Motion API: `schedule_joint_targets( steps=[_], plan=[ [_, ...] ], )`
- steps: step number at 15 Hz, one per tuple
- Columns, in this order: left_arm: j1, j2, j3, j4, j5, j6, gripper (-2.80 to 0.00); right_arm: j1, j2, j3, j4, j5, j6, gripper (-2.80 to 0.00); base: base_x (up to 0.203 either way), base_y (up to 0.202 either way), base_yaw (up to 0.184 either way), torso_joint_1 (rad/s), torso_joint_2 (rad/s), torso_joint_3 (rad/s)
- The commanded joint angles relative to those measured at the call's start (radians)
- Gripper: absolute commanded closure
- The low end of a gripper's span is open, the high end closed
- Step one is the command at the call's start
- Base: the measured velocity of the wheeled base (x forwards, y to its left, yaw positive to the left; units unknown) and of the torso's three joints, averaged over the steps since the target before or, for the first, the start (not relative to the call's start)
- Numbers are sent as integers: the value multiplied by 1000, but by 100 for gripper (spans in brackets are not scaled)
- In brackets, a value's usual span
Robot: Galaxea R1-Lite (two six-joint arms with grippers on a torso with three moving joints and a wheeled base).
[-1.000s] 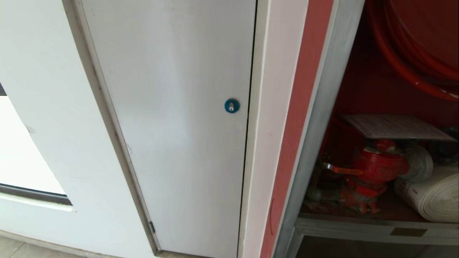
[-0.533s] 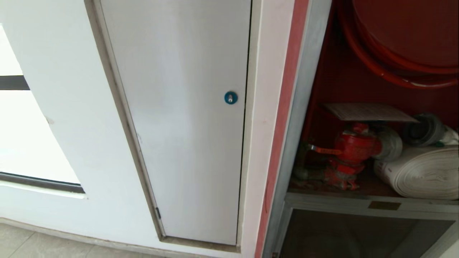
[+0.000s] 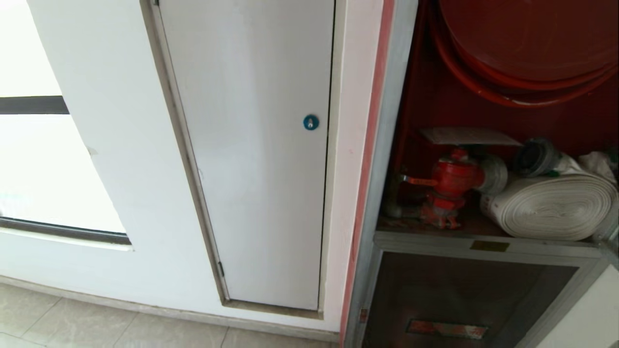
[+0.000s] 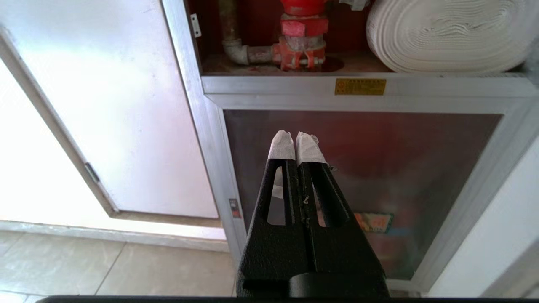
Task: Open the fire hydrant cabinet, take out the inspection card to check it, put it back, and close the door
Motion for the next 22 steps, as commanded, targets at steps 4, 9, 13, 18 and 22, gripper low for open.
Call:
schedule_joint_targets(
  steps=[4, 9, 13, 18, 22],
  plan=[
    [0, 1, 0, 0, 0, 0, 0, 0, 0, 3, 0, 0, 1, 0, -196, 0, 2, 1, 4, 3],
    [0, 1, 0, 0, 0, 2, 0, 1, 0, 4, 0, 0, 1, 0, -195, 0, 1, 2, 2, 2],
    [0, 1, 0, 0, 0, 1, 0, 0, 0, 5, 0, 0, 1, 0, -197, 0, 1, 4, 3, 1],
    [0, 1, 0, 0, 0, 2, 0, 0, 0, 5, 0, 0, 1, 0, -120, 0, 1, -1, 0, 2],
    [0, 1, 0, 0, 0, 0, 0, 1, 0, 3, 0, 0, 1, 0, 0, 0, 0, 7, 1, -1]
  ],
)
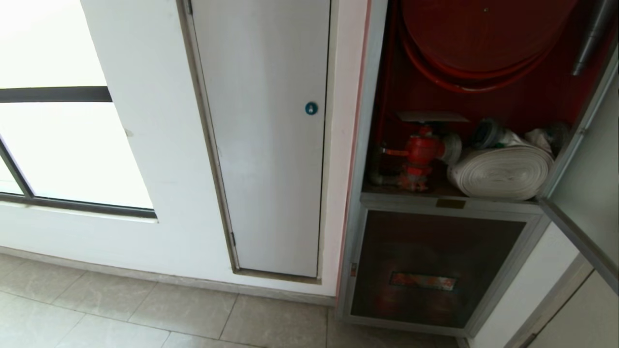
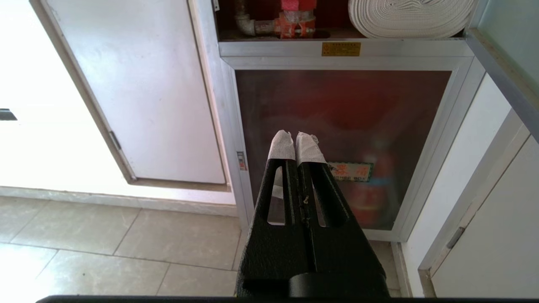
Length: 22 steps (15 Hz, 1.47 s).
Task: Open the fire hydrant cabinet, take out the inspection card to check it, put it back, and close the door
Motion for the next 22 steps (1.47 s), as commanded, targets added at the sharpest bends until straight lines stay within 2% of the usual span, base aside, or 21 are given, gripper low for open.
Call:
schedule_joint_targets(
  steps=[1, 22],
  plan=[
    [0, 1, 0, 0, 0, 1, 0, 2, 0, 5, 0, 0, 0, 0, 0, 0, 0, 0, 0, 0],
    [0, 1, 0, 0, 0, 1, 0, -1, 21, -12, -3, -3, -6, 0, 0, 0, 0, 0, 0, 0]
  ],
)
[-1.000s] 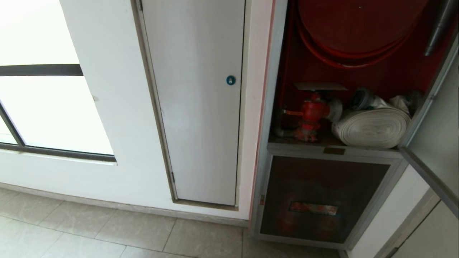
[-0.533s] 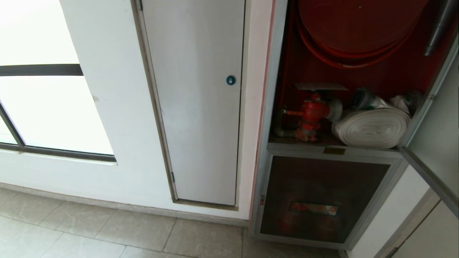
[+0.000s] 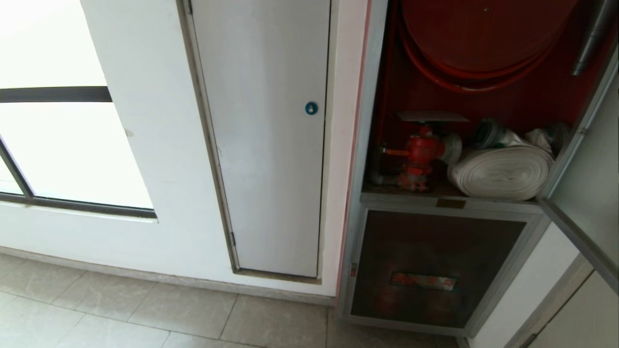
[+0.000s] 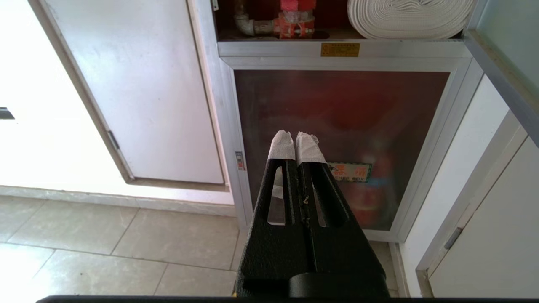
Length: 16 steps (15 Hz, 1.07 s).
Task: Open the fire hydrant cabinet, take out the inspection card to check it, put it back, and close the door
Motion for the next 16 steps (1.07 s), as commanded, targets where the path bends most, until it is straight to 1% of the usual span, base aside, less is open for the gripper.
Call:
schedule_joint_targets(
  steps=[1, 3, 5, 6, 8, 10, 12, 13, 15, 16],
  plan=[
    [0, 1, 0, 0, 0, 1, 0, -2, 45, -40, -1, -3, 2, 0, 0, 0, 0, 0, 0, 0],
    [0, 1, 0, 0, 0, 0, 0, -3, 95, -117, -4, -17, 3, 0, 0, 0, 0, 0, 0, 0],
    [0, 1, 0, 0, 0, -1, 0, -9, 150, -200, -5, -67, 3, 0, 0, 0, 0, 0, 0, 0],
    [0, 1, 0, 0, 0, 0, 0, -14, 181, -235, -5, -78, 2, 0, 0, 0, 0, 0, 0, 0],
    [0, 1, 0, 0, 0, 1, 0, -50, 279, -286, -26, -83, 4, 0, 0, 0, 0, 0, 0, 0],
    [0, 1, 0, 0, 0, 1, 0, -104, 410, -322, -142, -96, 3, 0, 0, 0, 0, 0, 0, 0],
    [0, 1, 0, 0, 0, 1, 0, -180, 513, -362, -340, -146, -23, 0, 0, 0, 0, 0, 0, 0],
    [0, 1, 0, 0, 0, 1, 0, -216, 554, -386, -380, -180, -34, 0, 0, 0, 0, 0, 0, 0],
    [0, 1, 0, 0, 0, -1, 0, -298, 627, -430, -423, -294, -43, 0, 0, 0, 0, 0, 0, 0],
    [0, 1, 0, 0, 0, -1, 0, -333, 648, -434, -442, -332, -43, 0, 0, 0, 0, 0, 0, 0]
  ],
)
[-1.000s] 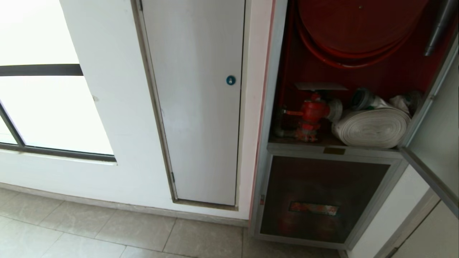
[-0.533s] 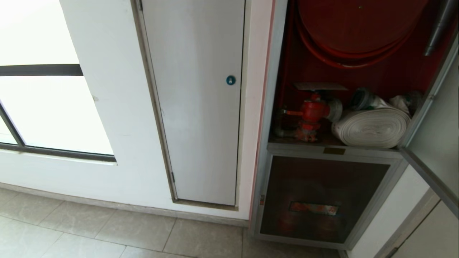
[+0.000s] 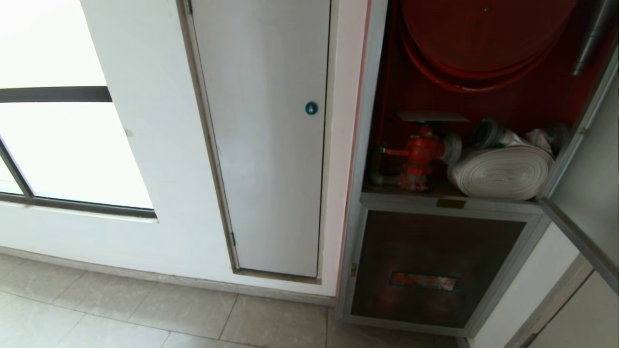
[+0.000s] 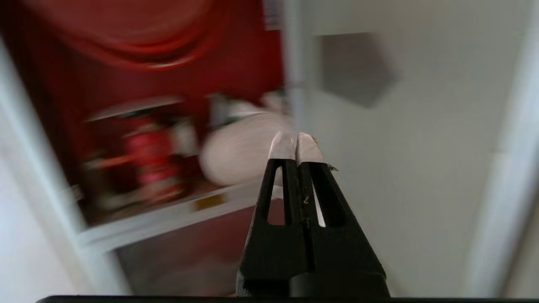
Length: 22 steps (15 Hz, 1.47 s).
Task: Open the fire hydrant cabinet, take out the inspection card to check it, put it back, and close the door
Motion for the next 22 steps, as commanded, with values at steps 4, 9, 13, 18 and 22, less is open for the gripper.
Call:
schedule_joint_targets(
  steps=[4, 9, 13, 18, 22],
  plan=[
    [0, 1, 0, 0, 0, 1, 0, -242, 153, 12, -92, -72, 13, 0, 0, 0, 0, 0, 0, 0],
    [0, 1, 0, 0, 0, 0, 0, -501, 184, 106, -194, -84, 44, 0, 0, 0, 0, 0, 0, 0],
    [0, 1, 0, 0, 0, 0, 0, -581, 179, 171, -233, -84, 136, 0, 0, 0, 0, 0, 0, 0],
    [0, 1, 0, 0, 0, 1, 0, -717, 246, 198, -299, -81, 213, 0, 0, 0, 0, 0, 0, 0],
    [0, 1, 0, 0, 0, 0, 0, -772, 319, 201, -333, -62, 221, 0, 0, 0, 0, 0, 0, 0]
  ],
)
